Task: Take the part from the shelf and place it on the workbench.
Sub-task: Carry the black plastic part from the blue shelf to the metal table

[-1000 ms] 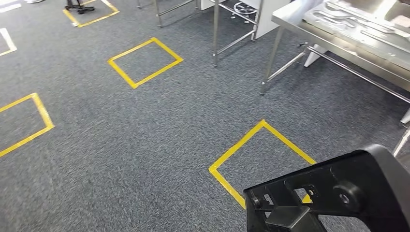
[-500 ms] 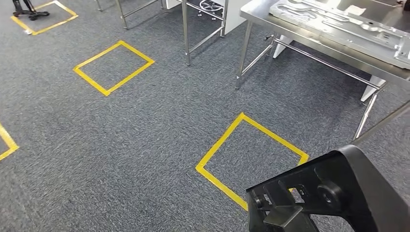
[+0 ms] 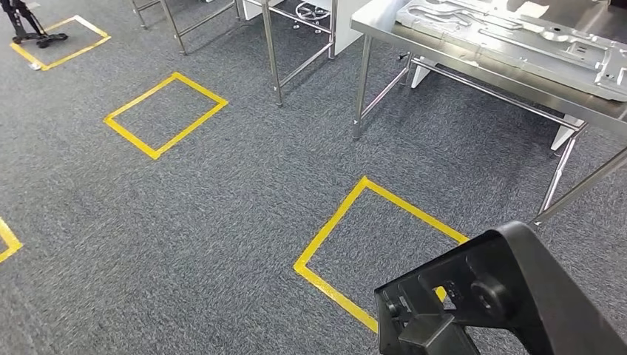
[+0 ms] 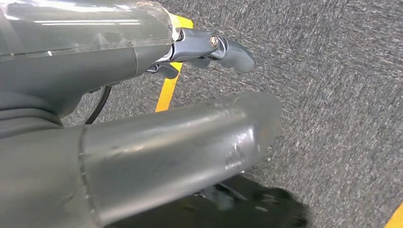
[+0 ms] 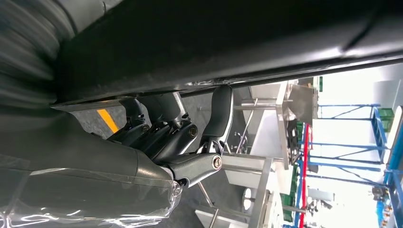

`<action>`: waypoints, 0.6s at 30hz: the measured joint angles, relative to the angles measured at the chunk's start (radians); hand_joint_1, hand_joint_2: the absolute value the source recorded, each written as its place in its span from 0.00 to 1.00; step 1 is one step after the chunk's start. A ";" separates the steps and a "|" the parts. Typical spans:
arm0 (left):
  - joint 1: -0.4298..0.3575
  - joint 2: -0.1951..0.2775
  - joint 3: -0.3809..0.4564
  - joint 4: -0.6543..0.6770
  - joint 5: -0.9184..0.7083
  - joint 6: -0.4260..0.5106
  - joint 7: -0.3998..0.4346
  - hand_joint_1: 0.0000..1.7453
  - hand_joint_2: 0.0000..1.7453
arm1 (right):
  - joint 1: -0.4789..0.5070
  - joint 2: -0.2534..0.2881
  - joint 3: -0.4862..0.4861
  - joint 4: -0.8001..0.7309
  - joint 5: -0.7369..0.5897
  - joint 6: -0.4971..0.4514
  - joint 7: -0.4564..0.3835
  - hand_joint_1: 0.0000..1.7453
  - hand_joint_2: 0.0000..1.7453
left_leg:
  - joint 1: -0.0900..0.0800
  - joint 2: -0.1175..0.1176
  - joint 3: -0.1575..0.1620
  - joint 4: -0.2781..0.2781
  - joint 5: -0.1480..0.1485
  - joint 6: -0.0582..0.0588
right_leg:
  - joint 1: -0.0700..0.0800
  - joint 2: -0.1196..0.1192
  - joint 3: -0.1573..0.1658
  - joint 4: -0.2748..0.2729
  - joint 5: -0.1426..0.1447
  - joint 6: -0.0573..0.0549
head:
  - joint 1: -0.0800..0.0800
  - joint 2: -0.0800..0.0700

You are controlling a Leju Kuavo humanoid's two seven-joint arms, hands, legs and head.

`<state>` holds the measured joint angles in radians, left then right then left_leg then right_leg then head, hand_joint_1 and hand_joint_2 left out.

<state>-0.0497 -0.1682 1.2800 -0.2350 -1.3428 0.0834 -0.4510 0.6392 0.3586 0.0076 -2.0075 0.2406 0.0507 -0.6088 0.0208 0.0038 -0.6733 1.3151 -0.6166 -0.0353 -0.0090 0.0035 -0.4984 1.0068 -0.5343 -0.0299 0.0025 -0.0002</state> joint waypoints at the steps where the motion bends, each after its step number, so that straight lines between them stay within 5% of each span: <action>1: 0.002 0.001 0.000 0.000 0.000 0.000 0.000 0.00 0.00 | 0.000 0.000 0.000 0.000 0.000 0.000 0.000 1.00 1.00 | 0.000 0.000 -0.005 -0.023 0.040 0.000 | 0.000 0.002 0.015 0.000 -0.011 0.002 | -0.001 0.000; 3: 0.003 0.004 0.000 0.000 0.000 0.000 0.000 0.00 0.00 | 0.000 0.000 0.000 0.000 0.000 -0.001 0.000 1.00 1.00 | 0.000 0.000 0.020 -0.133 0.137 0.002 | -0.001 0.005 0.046 0.000 -0.035 0.009 | -0.002 0.000; 5: 0.003 0.005 0.001 0.000 0.000 0.000 0.001 0.00 0.00 | -0.001 0.000 0.001 0.000 0.001 -0.002 0.000 1.00 1.00 | -0.003 -0.001 0.049 -0.213 0.171 0.008 | 0.001 0.006 0.062 0.002 -0.054 0.019 | -0.002 0.000; 10: 0.003 0.004 0.001 0.000 -0.001 -0.004 0.004 0.00 0.00 | -0.002 0.000 0.006 0.000 0.008 0.001 0.003 1.00 1.00 | -0.005 -0.003 0.078 -0.258 0.135 0.043 | 0.004 0.006 0.055 0.028 -0.054 0.044 | 0.002 0.000; 12: 0.003 0.004 0.001 0.000 -0.001 -0.006 0.005 0.00 0.00 | -0.003 0.000 0.008 0.000 0.003 0.011 0.005 1.00 1.00 | -0.002 -0.003 0.100 -0.273 0.127 0.053 | 0.003 0.003 0.006 0.114 -0.065 0.052 | 0.006 0.000; 15: 0.002 0.004 0.001 0.000 -0.001 -0.008 0.005 0.00 0.00 | -0.003 0.000 0.008 0.000 -0.001 0.014 0.004 1.00 1.00 | -0.003 0.002 0.133 -0.283 0.106 0.059 | 0.002 0.002 -0.119 0.270 -0.127 0.057 | 0.009 0.000; 16: 0.003 0.004 0.001 0.000 -0.001 -0.008 0.005 0.00 0.00 | -0.003 0.000 0.007 0.000 -0.001 0.014 0.003 1.00 1.00 | -0.003 0.006 0.146 -0.284 0.096 0.059 | 0.002 0.002 -0.147 0.284 -0.131 0.056 | 0.009 0.000; 18: 0.003 0.004 0.001 0.000 -0.001 -0.009 0.005 0.00 0.00 | -0.003 0.000 0.007 0.000 0.001 0.014 0.000 1.00 1.00 | -0.004 0.017 0.178 -0.285 0.073 0.058 | 0.004 -0.006 -0.160 0.222 -0.074 0.049 | 0.010 0.000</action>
<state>-0.0465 -0.1646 1.2811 -0.2350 -1.3440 0.0740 -0.4463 0.6365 0.3586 0.0145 -2.0077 0.2413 0.0652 -0.6086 0.0165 0.0210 -0.4954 1.0305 -0.5437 0.0228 -0.0052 -0.0021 -0.6584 1.2283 -0.6081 0.0190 0.0127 0.0000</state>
